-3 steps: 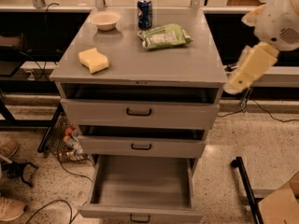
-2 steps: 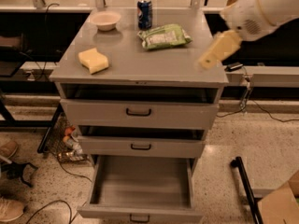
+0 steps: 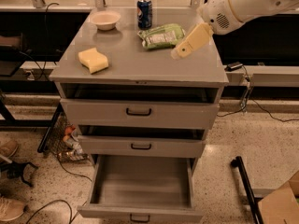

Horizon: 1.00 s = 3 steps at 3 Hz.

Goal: Place sponge into bottom drawer

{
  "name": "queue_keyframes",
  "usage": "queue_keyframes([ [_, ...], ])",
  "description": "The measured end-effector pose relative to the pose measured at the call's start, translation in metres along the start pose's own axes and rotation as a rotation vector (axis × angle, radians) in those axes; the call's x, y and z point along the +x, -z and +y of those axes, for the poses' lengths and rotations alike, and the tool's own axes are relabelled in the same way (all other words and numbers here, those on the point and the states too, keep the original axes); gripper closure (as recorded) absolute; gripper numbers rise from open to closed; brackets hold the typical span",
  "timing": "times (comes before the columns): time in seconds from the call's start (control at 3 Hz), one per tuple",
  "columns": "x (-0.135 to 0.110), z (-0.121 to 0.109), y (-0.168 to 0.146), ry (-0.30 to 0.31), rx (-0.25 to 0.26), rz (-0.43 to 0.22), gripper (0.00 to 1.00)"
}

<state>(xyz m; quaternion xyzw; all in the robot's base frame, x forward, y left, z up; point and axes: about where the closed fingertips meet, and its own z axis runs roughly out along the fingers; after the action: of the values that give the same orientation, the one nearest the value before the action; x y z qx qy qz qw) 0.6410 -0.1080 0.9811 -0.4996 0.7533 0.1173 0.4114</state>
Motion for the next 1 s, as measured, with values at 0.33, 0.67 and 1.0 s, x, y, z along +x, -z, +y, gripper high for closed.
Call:
queue_keyframes([
  [0.33, -0.004, 0.006, -0.036, -0.035, -0.045, -0.043, 0.00],
  [0.67, -0.022, 0.020, -0.092, -0.091, -0.104, -0.095, 0.00],
  [1.0, -0.048, 0.036, -0.142, -0.109, -0.136, -0.124, 0.00],
])
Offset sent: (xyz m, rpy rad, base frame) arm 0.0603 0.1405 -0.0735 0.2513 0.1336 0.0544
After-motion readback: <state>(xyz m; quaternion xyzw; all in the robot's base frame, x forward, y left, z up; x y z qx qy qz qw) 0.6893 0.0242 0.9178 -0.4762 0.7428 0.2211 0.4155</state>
